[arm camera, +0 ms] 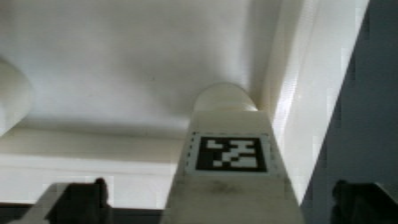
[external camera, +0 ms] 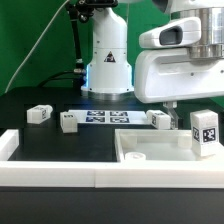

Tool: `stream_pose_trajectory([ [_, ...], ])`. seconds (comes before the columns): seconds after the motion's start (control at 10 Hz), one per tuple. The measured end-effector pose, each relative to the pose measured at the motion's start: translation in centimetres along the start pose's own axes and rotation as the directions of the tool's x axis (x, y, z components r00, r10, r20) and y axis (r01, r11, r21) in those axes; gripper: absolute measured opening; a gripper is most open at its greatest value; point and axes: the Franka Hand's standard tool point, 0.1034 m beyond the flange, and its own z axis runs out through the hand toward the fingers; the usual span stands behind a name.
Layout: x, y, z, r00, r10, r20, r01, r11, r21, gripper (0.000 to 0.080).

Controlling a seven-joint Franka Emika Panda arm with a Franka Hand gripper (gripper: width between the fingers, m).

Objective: Assemble one leg

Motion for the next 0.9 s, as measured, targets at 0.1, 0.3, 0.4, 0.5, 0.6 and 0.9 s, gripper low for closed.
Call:
stream_pose_trajectory([
  [0.1,0.00,0.00,0.00,1.000,0.000,0.000,0.000,1.000,0.000,0.0512],
  [0.3,-0.03,-0.02,0.02,0.999,0.036,0.001,-0.036,0.999,0.000,0.0289],
  [0.4,-0.03,-0.04,0.02,0.996,0.084,0.001,-0.084,0.996,0.002,0.0289],
  [0.5,-0.03,-0.05,0.02,0.988,0.154,0.001,-0.155,0.988,0.002,0.0289],
  [0.6,-0.04,-0.19,0.05,0.970,0.245,-0.001,-0.245,0.970,0.003,0.0289],
  [0.9,-0.16,-0.95,0.25,0.805,0.593,-0.030,-0.593,0.805,0.014,0.0289],
])
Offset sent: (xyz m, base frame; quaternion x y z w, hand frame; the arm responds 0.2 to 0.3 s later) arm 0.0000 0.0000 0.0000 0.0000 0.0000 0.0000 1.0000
